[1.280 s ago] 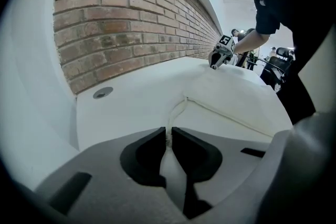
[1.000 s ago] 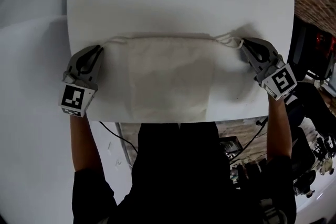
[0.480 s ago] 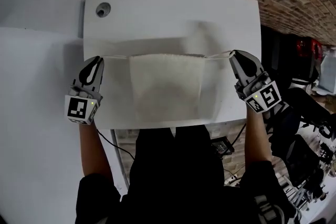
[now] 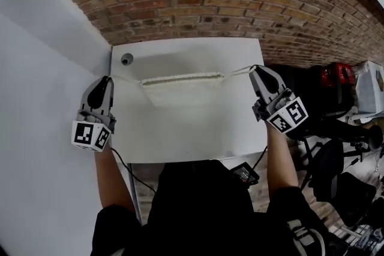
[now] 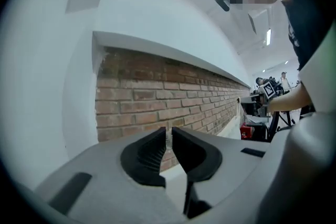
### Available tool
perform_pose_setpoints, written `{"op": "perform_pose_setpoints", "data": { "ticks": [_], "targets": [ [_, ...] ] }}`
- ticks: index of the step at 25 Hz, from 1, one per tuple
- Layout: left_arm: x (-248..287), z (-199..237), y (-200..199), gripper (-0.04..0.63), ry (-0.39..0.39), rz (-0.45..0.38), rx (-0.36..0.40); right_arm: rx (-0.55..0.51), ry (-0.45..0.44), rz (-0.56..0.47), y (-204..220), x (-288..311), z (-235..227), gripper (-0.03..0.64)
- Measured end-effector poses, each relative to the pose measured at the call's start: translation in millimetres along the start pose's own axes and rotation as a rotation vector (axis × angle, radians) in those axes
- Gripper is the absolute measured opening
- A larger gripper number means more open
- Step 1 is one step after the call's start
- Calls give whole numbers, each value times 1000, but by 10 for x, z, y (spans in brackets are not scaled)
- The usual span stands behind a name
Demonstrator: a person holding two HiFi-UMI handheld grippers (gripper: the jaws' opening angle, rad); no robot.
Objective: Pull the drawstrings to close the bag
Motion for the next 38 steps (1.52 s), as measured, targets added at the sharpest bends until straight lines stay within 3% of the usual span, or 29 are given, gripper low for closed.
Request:
{"op": "perform_pose_setpoints", "data": {
  "ticks": [11, 22, 31, 38],
  "targets": [
    [-180, -280, -1599, 46, -36, -191, 89, -125, 13, -186, -1578, -399, -101, 32],
    [-496, -605, -2847, 46, -36, -352, 211, -207, -2, -352, -2741, -864, 55, 32],
    [-742, -716, -3412, 46, -21, -445, 192, -270, -14, -423, -3301, -1149, 231, 32],
    [-799, -537, -3445, 46, -30, -509, 120, -174, 45, -509, -3372, -1244, 275, 31]
  ]
}}
Point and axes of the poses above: the fingertips, and each gripper's own axes: x forward along the fingers, z to its left, y out of its underside, the point moved 2 cm from there along -x, backward along the fingers, and after that the axes turned 2 degrees about -y, right-handed, at the moved point
